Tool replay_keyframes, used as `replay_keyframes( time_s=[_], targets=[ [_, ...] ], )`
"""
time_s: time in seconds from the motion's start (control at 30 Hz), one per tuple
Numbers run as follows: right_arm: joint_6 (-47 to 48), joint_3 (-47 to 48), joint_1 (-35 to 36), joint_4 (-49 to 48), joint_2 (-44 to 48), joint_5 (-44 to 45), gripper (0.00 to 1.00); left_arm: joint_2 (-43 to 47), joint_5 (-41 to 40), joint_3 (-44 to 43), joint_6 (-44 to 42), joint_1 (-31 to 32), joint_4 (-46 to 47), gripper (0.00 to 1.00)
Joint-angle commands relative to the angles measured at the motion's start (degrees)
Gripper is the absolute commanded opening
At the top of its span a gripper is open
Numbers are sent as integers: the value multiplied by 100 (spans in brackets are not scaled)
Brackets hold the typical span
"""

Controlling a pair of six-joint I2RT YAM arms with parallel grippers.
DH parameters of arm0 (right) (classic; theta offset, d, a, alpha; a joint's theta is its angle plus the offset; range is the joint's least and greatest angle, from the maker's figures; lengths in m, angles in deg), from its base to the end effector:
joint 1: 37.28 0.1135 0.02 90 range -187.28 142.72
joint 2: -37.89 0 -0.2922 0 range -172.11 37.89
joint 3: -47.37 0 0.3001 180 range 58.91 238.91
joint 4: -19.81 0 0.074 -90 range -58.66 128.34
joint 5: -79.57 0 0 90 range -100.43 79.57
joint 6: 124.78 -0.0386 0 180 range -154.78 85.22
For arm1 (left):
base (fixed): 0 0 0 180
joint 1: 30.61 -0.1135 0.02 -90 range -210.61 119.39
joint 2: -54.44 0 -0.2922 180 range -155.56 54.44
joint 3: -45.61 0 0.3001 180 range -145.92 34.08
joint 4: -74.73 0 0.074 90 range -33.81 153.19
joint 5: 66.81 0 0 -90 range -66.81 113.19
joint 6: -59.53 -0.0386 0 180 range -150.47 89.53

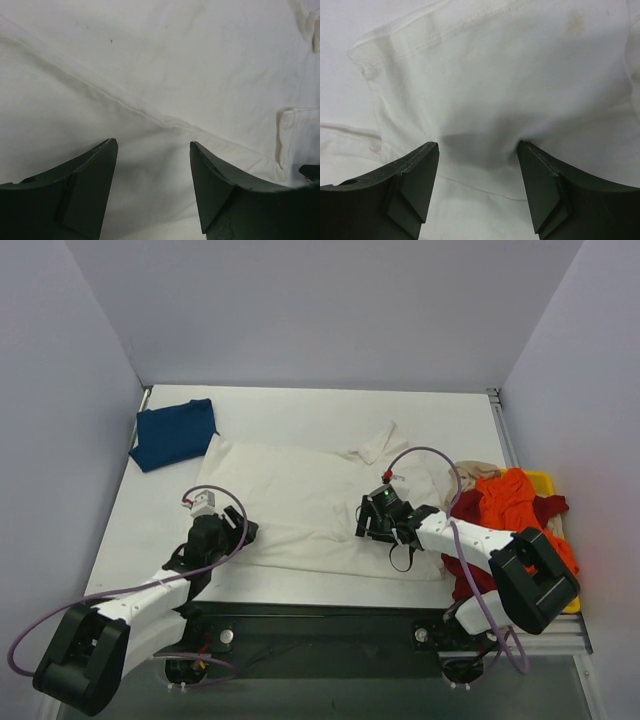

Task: Fold and stack the t-shirts
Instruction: Fold the flattened tshirt in 1/3 of the way

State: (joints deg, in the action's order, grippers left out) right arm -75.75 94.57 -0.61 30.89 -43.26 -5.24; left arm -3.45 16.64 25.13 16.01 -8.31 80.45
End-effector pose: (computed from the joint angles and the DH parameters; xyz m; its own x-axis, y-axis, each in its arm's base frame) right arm 0.2455 0.1784 0.1551 -0.7848 0.2298 -0.5756 -0.0383 0.9090 0.4151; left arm 0.1855 -0.0713 0.1197 -0.5429 -0.5560 -0.6294 -0.1547 0.8029 -0.5758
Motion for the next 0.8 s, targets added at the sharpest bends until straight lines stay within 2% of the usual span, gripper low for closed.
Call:
replay_keyframes(
  time_s=[0.0,0.23,0.47,0.6,0.77],
  targets=[
    [-412,-463,192,1301,-200,-291,66,356,-189,183,212,177,-846,70],
    [-579,-472,464,1635,-7,-124,66,1218,-865,227,563,854,-1986,71],
    [-544,-288,552,1952,467,17,66,1772,-1437,96,600,1276,-2393,71],
    [-290,54,570,2198,757,183,67,1597,-1700,-405,108,1338,-2473,71],
    [-104,415,570,2260,688,430,67,992,-1552,-766,-332,1460,-1815,70]
  ],
)
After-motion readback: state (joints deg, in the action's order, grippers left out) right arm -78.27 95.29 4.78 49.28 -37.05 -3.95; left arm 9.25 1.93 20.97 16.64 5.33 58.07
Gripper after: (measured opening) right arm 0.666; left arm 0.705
